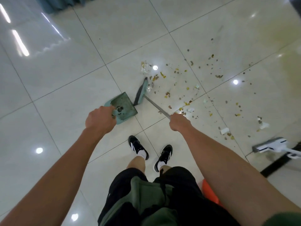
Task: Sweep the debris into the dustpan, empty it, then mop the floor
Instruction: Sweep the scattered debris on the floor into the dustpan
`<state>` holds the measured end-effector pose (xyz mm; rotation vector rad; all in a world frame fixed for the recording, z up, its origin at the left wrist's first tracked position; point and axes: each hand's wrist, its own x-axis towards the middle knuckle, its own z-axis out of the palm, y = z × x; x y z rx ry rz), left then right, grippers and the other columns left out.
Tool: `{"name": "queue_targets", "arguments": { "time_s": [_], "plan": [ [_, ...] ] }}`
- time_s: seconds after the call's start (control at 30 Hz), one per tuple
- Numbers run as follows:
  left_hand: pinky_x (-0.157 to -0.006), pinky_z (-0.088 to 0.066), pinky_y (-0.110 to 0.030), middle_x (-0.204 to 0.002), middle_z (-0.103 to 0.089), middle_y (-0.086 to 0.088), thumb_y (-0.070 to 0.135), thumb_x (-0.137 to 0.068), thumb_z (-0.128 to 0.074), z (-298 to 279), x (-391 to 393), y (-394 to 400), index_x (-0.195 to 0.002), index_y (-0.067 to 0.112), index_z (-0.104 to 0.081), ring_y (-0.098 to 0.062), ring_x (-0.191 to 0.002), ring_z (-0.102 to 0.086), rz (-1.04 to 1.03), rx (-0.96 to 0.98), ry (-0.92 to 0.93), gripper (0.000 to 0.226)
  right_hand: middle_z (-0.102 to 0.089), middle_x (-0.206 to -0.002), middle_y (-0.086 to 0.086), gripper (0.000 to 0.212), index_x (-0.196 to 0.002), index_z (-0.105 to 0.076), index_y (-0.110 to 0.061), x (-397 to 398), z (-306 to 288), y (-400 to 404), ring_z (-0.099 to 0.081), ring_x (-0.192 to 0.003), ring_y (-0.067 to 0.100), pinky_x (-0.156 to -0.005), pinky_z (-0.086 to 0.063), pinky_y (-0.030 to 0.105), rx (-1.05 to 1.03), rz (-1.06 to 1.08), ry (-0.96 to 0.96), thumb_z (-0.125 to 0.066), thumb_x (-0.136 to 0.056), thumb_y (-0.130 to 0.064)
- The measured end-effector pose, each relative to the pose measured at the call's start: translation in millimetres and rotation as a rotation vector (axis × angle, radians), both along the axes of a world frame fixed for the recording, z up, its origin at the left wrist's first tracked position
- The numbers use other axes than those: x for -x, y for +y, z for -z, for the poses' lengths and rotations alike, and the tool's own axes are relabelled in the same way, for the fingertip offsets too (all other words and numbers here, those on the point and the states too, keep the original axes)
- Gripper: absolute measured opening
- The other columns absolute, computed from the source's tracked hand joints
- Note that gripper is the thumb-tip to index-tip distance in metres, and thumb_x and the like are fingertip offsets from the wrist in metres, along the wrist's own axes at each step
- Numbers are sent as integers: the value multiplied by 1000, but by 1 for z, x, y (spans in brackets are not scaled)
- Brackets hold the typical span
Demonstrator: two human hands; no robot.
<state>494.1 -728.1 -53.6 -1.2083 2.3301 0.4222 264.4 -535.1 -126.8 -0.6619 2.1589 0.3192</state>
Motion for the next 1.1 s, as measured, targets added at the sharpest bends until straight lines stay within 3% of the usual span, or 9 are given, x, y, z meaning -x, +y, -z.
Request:
{"name": "queue_targets", "arguments": {
  "time_s": [0.23, 0.5, 0.7, 0.87, 1.1],
  "plan": [
    [-63, -49, -36, -85, -60, -4, 25, -95, -47, 0, 54, 54, -111, 31, -64, -29, -75, -59, 97, 9, -9, 24, -49, -77, 1, 24, -116, -59, -8, 31, 1, 102, -48, -62, 15, -64, -43, 32, 10, 141, 4, -46, -95, -8],
    [-68, -54, -37, -84, -62, -4, 23, -92, -49, -9, 119, 107, -103, 31, -66, -30, -76, -63, 182, 20, 9, 22, -45, -75, 0, 22, -114, -58, -8, 53, -10, 181, -56, -76, 23, -67, -45, 33, 69, 213, 26, -47, -96, -10],
    [-64, -48, -35, -82, -58, 0, 30, -93, -56, -25, 153, 115, -100, 35, -65, -27, -75, -60, 223, 17, 56, 12, -58, -82, 2, 20, -107, -61, -11, 77, -17, 207, -61, -69, 20, -59, -48, 30, 127, 271, 4, -47, -93, -15],
    [-62, -47, -34, -81, -58, 1, 29, -92, -56, -34, 155, 96, -96, 35, -65, -27, -74, -60, 194, 40, 72, 11, -58, -83, 1, 22, -110, -61, -15, 92, -20, 195, -57, -64, 17, -53, -42, 27, 191, 280, 17, -44, -97, -18],
    [-64, -46, -34, -84, -60, -2, 27, -92, -57, -35, 134, 23, -103, 35, -67, -30, -75, -60, 118, 53, 79, 17, -59, -87, 5, 27, -118, -59, -11, 99, -12, 94, -56, -61, 20, -47, -42, 27, 300, 310, -36, -43, -98, -19]
  ]
}}
